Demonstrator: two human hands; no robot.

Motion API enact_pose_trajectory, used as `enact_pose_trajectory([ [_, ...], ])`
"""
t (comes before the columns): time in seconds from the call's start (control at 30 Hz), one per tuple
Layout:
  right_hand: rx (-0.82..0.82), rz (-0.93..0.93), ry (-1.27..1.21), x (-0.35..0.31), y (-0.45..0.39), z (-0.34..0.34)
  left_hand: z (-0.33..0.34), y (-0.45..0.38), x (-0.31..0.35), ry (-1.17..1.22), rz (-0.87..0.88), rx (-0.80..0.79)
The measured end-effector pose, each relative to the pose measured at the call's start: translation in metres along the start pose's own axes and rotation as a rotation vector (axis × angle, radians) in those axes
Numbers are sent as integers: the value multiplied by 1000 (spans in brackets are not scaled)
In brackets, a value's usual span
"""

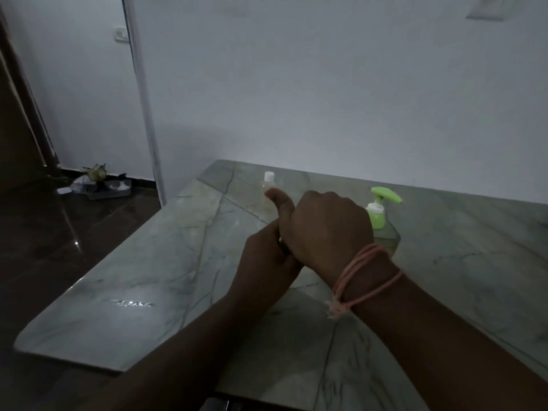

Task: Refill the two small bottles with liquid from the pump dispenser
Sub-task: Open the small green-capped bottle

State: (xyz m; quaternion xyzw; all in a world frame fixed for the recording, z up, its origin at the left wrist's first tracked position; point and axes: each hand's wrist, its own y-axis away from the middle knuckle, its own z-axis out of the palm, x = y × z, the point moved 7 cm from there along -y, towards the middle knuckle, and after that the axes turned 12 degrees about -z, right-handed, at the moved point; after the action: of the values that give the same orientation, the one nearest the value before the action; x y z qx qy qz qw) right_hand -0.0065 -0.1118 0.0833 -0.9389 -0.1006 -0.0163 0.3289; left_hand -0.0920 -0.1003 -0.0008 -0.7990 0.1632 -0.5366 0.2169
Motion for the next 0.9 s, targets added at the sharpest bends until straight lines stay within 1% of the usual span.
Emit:
enact_pose_trajectory([
  [0.07,26,-78,-4,-7,-7,-3,-5,-5,-2,56,-70,-26],
  [0.1,11,-131,-27,-8,-11,-3,-6,-7,-4,88,-107,-82],
  [0.17,-47,-256,-84,-9,-14,0,-4,-10,-6,173,-199,-265],
  [0.27,-45,-438,-91,-17,-13,-5,-2,-6,-8,385,-349,-527],
  [0.33,-64,-525,-121,-22,-12,-7,1,3,-3,503,-397,-711],
  [0.37,-69,-566,-144,-24,-12,-9,1,6,0,537,-393,-769],
  [0.47,-73,-707,-235,-29,-12,-18,-3,10,4,599,-427,-840],
  [0.5,-86,-743,-278,-31,-12,-21,-5,11,5,611,-447,-894],
  [0.6,-100,-854,-332,-40,-7,-28,-13,23,8,744,-541,-1154],
  [0.63,-100,-879,-336,-43,-4,-27,-18,25,7,794,-575,-1187],
  [0.67,-97,-872,-351,-44,-4,-26,-22,25,4,808,-597,-1170],
  [0.73,-106,-763,-385,-39,-9,-21,-30,20,-5,732,-595,-1022],
  [0.83,-190,-531,-346,-29,-18,-4,-37,7,-12,457,-515,-728],
  [0.87,-200,-473,-323,-28,-20,0,-37,5,-13,373,-491,-667],
  [0.9,-201,-455,-292,-28,-20,4,-37,5,-13,309,-474,-634],
])
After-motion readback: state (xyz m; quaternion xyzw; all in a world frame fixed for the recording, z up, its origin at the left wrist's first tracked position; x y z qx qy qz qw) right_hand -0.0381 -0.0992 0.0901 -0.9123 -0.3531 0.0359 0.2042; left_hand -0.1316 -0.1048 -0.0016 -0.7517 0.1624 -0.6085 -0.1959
